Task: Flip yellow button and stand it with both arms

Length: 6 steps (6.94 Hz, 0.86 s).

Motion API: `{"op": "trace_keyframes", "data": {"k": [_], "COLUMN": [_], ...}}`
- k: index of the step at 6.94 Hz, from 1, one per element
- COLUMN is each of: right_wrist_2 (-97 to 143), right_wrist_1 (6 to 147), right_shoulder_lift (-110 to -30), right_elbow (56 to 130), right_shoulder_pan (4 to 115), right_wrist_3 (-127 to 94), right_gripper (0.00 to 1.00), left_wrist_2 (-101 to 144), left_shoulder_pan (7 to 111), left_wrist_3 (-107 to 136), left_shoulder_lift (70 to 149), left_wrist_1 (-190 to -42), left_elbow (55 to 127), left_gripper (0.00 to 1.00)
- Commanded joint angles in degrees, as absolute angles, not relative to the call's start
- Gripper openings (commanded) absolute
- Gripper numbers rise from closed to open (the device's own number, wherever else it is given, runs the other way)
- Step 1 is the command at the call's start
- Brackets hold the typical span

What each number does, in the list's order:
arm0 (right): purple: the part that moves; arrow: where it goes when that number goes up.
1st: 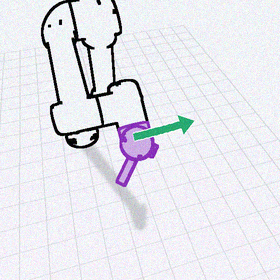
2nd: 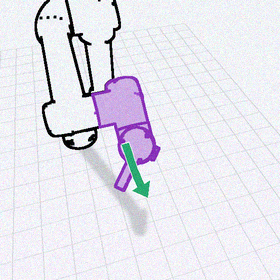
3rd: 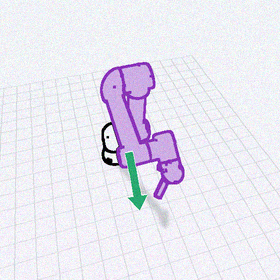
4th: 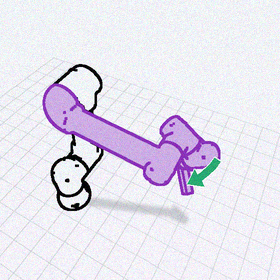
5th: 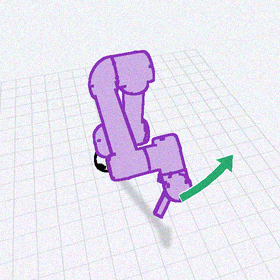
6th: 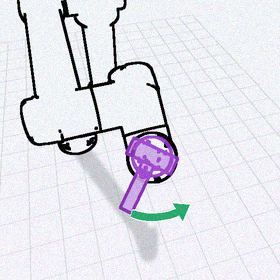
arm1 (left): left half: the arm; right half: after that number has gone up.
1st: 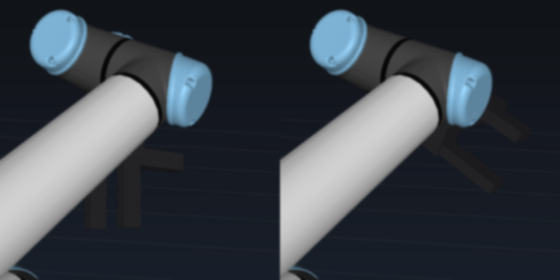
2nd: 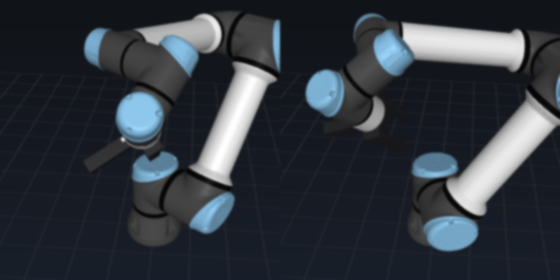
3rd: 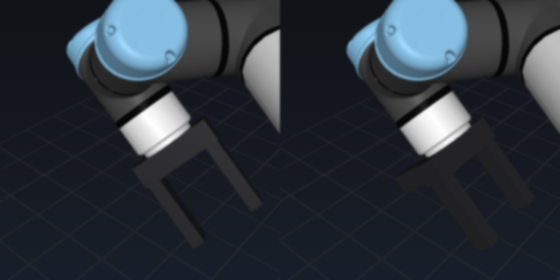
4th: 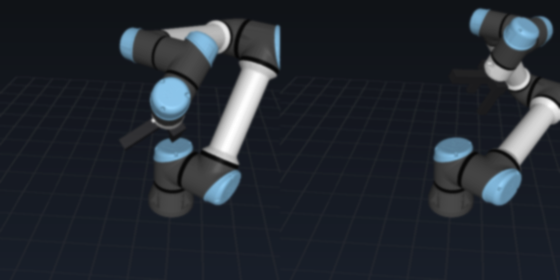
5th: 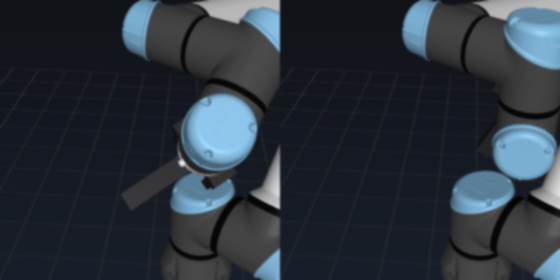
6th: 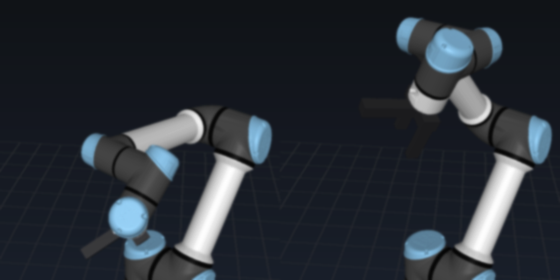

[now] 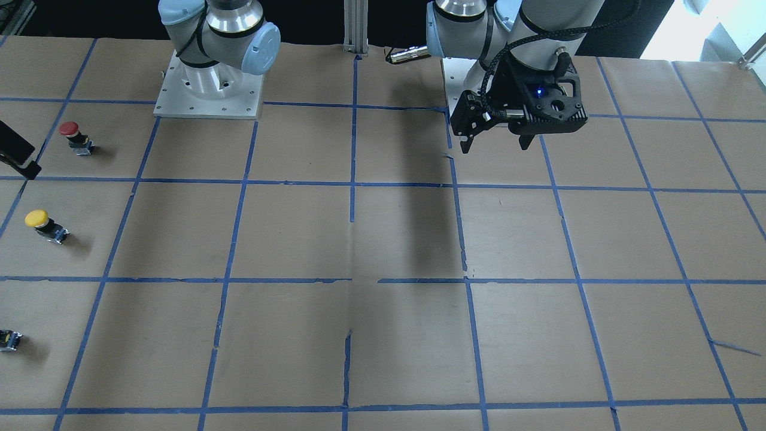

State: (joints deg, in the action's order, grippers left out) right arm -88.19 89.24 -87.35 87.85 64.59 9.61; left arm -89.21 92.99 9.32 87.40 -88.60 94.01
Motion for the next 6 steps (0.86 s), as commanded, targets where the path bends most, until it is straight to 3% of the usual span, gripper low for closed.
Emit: {"op": "trace_keyframes", "data": {"k": [1, 6], "right_wrist_2": [-88.2, -88.8], "right_wrist_1": [89.2, 85.9], "right_shoulder_lift": [-87.5, -91.7], "right_elbow": [88.6, 91.0], "right_shoulder_pan": [64.8, 72.7], "right_wrist_3": [9.3, -0.1], "right_gripper": [1.0, 1.0], "left_wrist_2": [-89.2, -89.3], "left_shoulder_pan": [93.0, 93.0], "left_wrist_3": [9.3, 9.3], "left_shoulder_lift": [87.4, 87.0], "left_wrist_1": [-88.5, -88.6], "left_elbow": [94.1, 94.4], "left_gripper": [1.0, 1.0]}}
